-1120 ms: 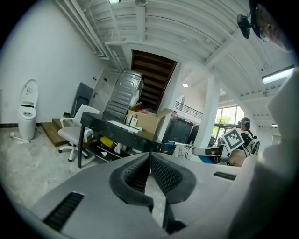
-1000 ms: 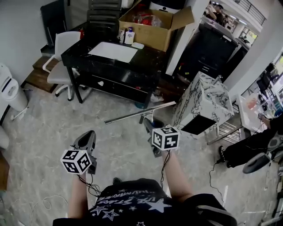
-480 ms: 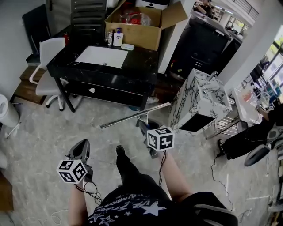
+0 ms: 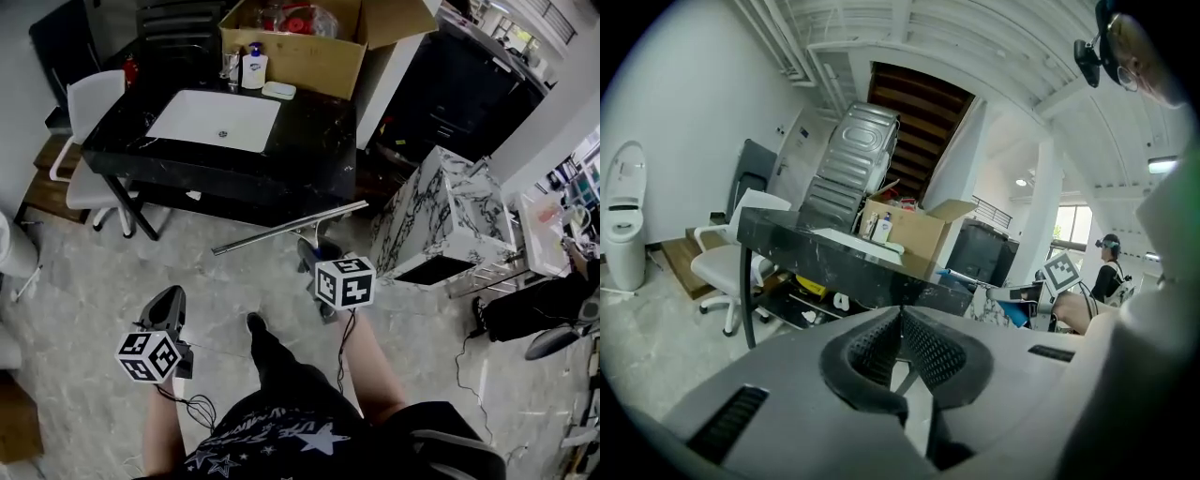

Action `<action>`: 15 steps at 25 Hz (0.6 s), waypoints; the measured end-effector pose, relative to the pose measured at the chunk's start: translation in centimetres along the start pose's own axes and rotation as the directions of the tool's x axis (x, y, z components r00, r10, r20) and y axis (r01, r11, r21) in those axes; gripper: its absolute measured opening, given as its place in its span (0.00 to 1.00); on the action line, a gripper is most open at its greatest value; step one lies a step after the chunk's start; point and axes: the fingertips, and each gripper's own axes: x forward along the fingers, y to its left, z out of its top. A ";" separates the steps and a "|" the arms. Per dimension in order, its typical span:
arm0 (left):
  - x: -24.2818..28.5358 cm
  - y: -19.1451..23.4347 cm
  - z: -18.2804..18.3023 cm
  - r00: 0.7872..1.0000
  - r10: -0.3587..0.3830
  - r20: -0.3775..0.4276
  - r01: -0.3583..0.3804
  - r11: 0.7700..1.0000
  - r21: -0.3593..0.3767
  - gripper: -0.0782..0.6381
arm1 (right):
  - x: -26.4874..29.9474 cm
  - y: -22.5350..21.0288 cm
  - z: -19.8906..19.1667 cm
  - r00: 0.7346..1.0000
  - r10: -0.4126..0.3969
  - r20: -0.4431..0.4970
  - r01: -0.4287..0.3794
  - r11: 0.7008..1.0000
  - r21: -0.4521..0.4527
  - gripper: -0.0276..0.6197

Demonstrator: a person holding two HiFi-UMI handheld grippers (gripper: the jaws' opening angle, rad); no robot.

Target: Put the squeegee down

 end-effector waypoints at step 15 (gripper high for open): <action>23.4 1.3 11.4 0.994 -0.097 -0.052 0.100 0.993 0.062 0.14 | 15.0 -13.8 11.2 0.996 -0.093 -0.017 0.094 0.989 0.112 0.26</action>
